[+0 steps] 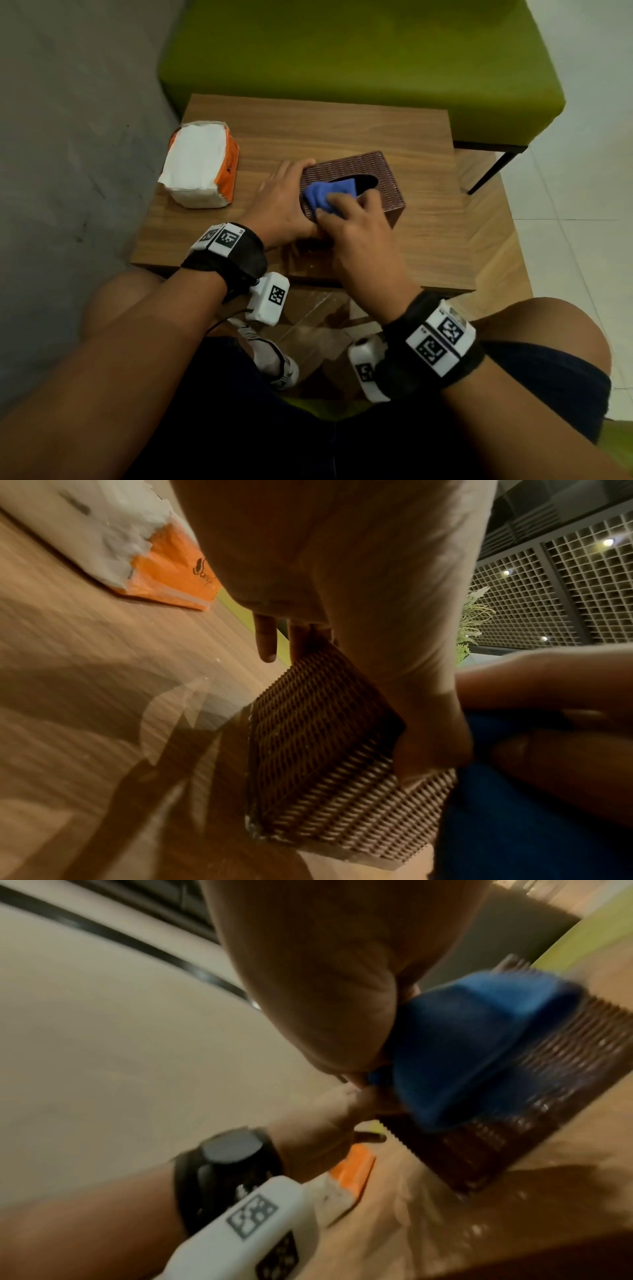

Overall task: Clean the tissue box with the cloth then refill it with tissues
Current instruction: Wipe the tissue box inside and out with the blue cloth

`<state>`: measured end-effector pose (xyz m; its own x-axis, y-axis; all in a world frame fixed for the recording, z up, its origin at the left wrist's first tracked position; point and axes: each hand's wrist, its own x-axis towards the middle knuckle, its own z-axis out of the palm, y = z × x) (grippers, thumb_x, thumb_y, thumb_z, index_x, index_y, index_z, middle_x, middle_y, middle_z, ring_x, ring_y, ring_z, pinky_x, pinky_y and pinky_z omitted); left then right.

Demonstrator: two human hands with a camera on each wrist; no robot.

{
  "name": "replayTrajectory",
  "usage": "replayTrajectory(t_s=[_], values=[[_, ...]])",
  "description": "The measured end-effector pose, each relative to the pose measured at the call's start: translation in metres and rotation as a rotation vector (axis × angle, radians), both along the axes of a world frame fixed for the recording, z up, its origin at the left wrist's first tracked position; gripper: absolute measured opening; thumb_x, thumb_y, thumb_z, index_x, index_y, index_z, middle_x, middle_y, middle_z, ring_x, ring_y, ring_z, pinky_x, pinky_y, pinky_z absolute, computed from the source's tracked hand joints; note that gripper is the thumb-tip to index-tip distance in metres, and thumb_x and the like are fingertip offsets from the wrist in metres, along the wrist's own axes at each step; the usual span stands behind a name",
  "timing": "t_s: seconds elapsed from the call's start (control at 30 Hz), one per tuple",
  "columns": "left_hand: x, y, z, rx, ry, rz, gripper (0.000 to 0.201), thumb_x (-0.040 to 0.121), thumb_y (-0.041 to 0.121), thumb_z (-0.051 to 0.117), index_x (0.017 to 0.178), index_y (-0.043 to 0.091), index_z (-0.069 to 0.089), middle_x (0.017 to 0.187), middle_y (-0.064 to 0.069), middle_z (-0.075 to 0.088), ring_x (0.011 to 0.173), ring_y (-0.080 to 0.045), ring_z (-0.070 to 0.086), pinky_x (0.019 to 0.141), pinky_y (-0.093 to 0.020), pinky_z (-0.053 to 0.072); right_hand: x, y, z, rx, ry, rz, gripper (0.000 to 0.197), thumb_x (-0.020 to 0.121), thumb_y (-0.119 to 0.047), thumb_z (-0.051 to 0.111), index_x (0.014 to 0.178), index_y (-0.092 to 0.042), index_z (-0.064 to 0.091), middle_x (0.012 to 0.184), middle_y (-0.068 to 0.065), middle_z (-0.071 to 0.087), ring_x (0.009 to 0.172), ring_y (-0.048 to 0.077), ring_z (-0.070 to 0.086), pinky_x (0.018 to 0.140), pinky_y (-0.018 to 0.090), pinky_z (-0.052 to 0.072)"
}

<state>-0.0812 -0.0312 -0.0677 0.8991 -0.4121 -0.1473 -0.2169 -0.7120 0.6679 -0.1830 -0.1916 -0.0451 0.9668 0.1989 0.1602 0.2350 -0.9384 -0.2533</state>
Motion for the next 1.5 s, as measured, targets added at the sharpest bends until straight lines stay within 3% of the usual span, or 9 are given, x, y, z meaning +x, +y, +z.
replayTrajectory(t_s=[0.13,0.23,0.37,0.47,0.73,1.0,1.23,1.4,1.5], values=[[-0.004,0.003,-0.005,0.001,-0.009,0.017,0.133,0.055,0.060,0.089,0.164,0.018,0.027,0.158,-0.003,0.040,0.146,-0.023,0.041,0.121,-0.052,0.037,-0.003,-0.040,-0.004,0.001,0.000,-0.031,0.042,0.097,-0.011,0.056,0.135,-0.020,0.070,0.139,0.008,0.061,0.111,0.033,0.047,0.089,0.036,0.040],[-0.006,0.003,-0.012,-0.039,-0.012,0.063,0.135,0.057,0.051,0.098,0.165,0.018,0.024,0.161,-0.003,0.038,0.148,-0.022,0.039,0.123,-0.050,0.035,0.004,-0.055,-0.003,-0.004,-0.040,-0.108,0.036,0.096,-0.009,0.060,0.128,-0.020,0.075,0.129,0.009,0.065,0.107,0.035,0.047,0.085,0.032,0.033],[-0.005,0.005,-0.018,-0.128,0.048,0.127,0.131,0.060,0.051,0.091,0.165,0.025,0.019,0.160,-0.004,0.045,0.145,-0.023,0.048,0.121,-0.052,0.041,0.007,0.001,0.001,0.010,0.024,0.074,0.048,0.096,-0.024,0.034,0.115,-0.016,0.078,0.122,0.007,0.063,0.103,0.029,0.044,0.082,0.038,0.042],[-0.005,0.006,-0.018,-0.150,0.076,0.134,0.133,0.058,0.052,0.090,0.166,0.029,0.015,0.161,-0.004,0.045,0.146,-0.023,0.047,0.120,-0.053,0.042,0.014,0.001,0.004,0.011,0.064,0.121,0.055,0.096,-0.029,0.028,0.120,-0.019,0.076,0.121,0.007,0.060,0.102,0.028,0.042,0.080,0.038,0.045],[-0.008,0.003,-0.020,-0.189,0.093,0.131,0.149,0.044,0.060,0.095,0.165,0.027,0.015,0.161,-0.003,0.044,0.146,-0.025,0.047,0.121,-0.054,0.041,0.053,0.005,0.019,-0.138,0.097,0.094,0.034,0.102,-0.022,0.052,0.131,-0.022,0.070,0.125,0.012,0.053,0.115,0.033,0.045,0.089,0.039,0.040],[-0.006,0.003,-0.017,-0.175,0.128,0.161,0.141,0.050,0.046,0.095,0.166,0.031,0.016,0.163,-0.004,0.042,0.149,-0.025,0.042,0.123,-0.054,0.038,0.015,0.006,0.033,-0.210,0.151,0.137,0.034,0.103,-0.026,0.048,0.130,-0.019,0.069,0.128,0.010,0.047,0.116,0.029,0.042,0.094,0.037,0.041],[-0.008,0.002,-0.018,-0.239,0.061,0.128,0.145,0.043,0.059,0.097,0.163,0.025,0.022,0.158,0.001,0.048,0.145,-0.021,0.049,0.118,-0.052,0.044,0.081,0.022,0.031,-0.261,0.112,0.071,0.032,0.102,-0.020,0.053,0.130,-0.015,0.069,0.132,0.015,0.048,0.125,0.037,0.043,0.094,0.041,0.043],[-0.007,0.004,-0.020,-0.158,0.019,0.106,0.146,0.046,0.062,0.094,0.164,0.022,0.019,0.161,-0.004,0.042,0.148,-0.023,0.041,0.122,-0.051,0.037,0.096,-0.023,0.028,-0.291,0.106,-0.053,0.031,0.101,-0.033,0.060,0.121,-0.013,0.072,0.127,0.018,0.052,0.124,0.038,0.044,0.094,0.046,0.045],[-0.007,0.005,-0.022,-0.146,-0.002,0.093,0.144,0.046,0.063,0.092,0.164,0.023,0.020,0.161,-0.004,0.040,0.149,-0.023,0.039,0.124,-0.050,0.036,0.101,-0.058,0.029,-0.316,0.150,-0.164,0.029,0.099,-0.018,0.059,0.125,-0.013,0.071,0.127,0.022,0.052,0.122,0.040,0.044,0.094,0.045,0.043]])
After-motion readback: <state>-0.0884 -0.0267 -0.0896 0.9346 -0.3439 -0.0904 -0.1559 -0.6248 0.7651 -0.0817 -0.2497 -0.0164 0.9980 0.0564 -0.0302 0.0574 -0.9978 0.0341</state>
